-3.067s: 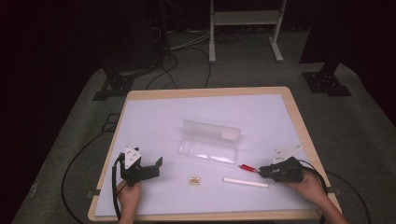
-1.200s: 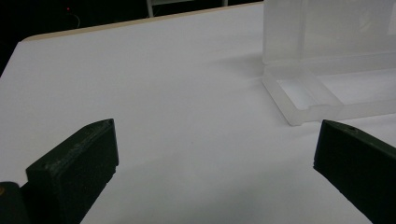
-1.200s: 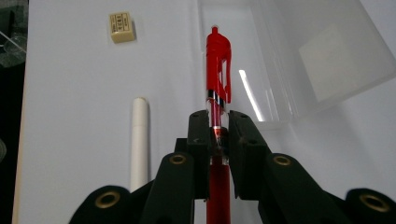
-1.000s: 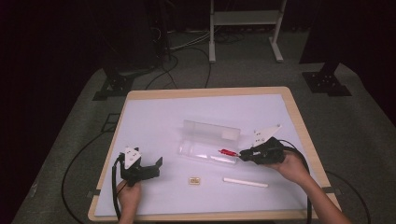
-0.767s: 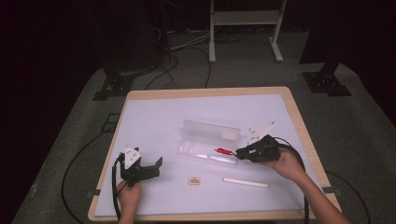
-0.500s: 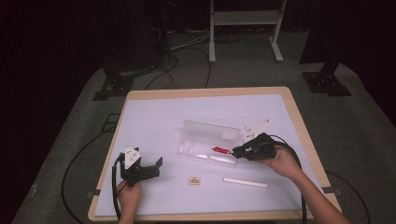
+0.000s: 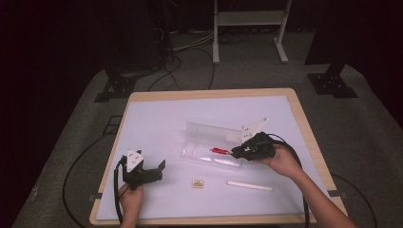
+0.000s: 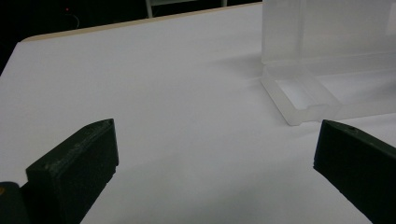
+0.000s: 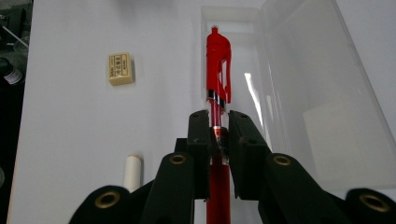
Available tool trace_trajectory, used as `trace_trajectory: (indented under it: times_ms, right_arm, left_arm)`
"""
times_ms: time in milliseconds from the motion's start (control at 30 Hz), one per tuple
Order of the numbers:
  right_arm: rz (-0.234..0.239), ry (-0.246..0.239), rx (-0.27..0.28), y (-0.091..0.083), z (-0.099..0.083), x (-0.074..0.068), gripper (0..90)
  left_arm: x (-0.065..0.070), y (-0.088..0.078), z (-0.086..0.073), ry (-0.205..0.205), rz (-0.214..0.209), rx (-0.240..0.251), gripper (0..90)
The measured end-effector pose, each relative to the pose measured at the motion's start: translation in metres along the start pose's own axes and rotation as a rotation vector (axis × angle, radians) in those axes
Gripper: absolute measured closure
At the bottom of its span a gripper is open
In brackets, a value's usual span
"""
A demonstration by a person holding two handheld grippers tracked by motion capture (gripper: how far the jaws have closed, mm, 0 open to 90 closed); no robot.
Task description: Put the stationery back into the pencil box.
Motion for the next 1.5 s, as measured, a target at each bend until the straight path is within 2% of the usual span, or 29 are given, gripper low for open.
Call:
trace_trajectory:
  times_ms: [467, 733, 900, 1500]
  right_arm:
    - [0.015, -0.003, 0.002, 0.014, 0.010, 0.000, 78.8]
    - [0.020, -0.005, -0.017, 0.022, 0.015, 0.003, 78.8]
    - [0.029, -0.026, -0.027, 0.029, 0.020, 0.002, 78.8]
    - [0.039, 0.001, -0.056, 0.053, 0.017, 0.012, 78.7]
  left_arm:
    - [0.000, 0.000, 0.000, -0.004, 0.000, 0.004, 0.0]
    - [0.000, 0.000, 0.000, -0.003, 0.000, 0.004, 0.0]
    - [0.000, 0.000, 0.000, -0.004, -0.002, 0.004, 0.0]
    - [0.000, 0.000, 0.000, -0.004, -0.004, 0.003, 0.0]
Point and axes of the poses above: each handheld gripper's, and its own axes: y roughly forward along the jaws, z roughly out of its top, x roughly to its right, the point moved 1 cm from there along y, roughly forward along the jaws, and after that the axes turned 9 degrees about x, right-handed, at the moved point
